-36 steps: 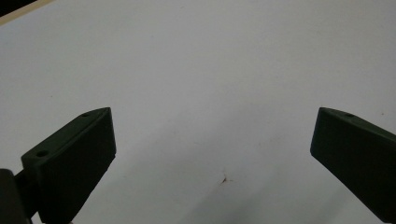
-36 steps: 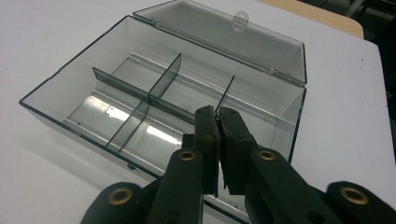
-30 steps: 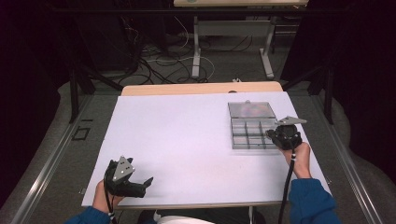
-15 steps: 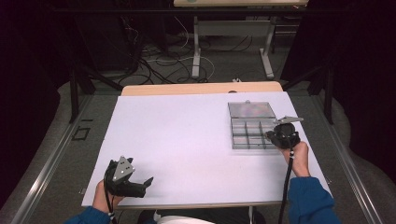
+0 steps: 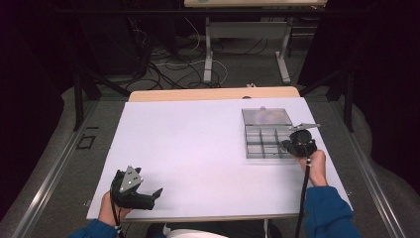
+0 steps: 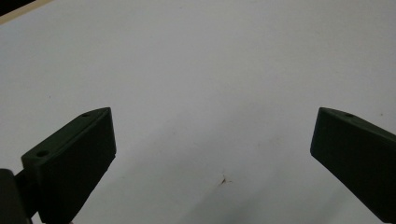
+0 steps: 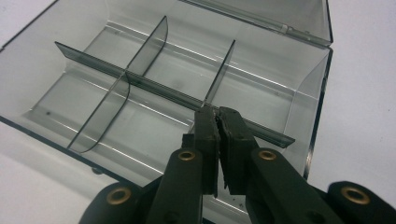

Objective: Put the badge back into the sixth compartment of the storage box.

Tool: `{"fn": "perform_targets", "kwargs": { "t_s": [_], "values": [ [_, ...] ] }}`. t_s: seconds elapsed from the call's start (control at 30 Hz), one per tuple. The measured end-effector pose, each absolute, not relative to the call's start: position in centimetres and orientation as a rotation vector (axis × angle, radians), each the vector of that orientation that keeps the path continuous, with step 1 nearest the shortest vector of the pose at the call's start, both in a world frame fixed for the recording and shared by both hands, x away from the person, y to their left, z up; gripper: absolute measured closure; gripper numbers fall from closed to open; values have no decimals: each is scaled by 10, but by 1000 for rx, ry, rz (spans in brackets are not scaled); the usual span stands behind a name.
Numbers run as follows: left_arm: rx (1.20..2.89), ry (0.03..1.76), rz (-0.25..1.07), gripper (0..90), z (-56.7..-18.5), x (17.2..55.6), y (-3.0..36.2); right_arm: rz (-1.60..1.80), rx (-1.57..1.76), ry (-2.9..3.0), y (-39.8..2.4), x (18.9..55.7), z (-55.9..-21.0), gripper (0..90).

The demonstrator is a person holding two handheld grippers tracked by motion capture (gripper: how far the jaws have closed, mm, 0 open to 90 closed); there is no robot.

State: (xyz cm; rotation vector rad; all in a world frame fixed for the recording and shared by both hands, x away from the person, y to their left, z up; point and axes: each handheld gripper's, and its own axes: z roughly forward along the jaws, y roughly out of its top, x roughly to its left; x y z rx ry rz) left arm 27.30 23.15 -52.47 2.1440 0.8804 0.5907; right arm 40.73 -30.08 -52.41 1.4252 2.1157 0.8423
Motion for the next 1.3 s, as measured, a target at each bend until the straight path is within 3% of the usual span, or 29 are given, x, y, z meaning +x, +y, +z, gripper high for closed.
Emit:
{"fn": "perform_targets", "kwargs": {
  "t_s": [0.93, 1.3],
  "values": [
    [2146, 879, 585, 1, -524, 273, 232, 823, 1464, 2110, -304, 411, -529, 852],
    [2134, 883, 583, 1, -525, 272, 232, 791, 1440, 2069, -307, 406, -525, 689]
  ]
}}
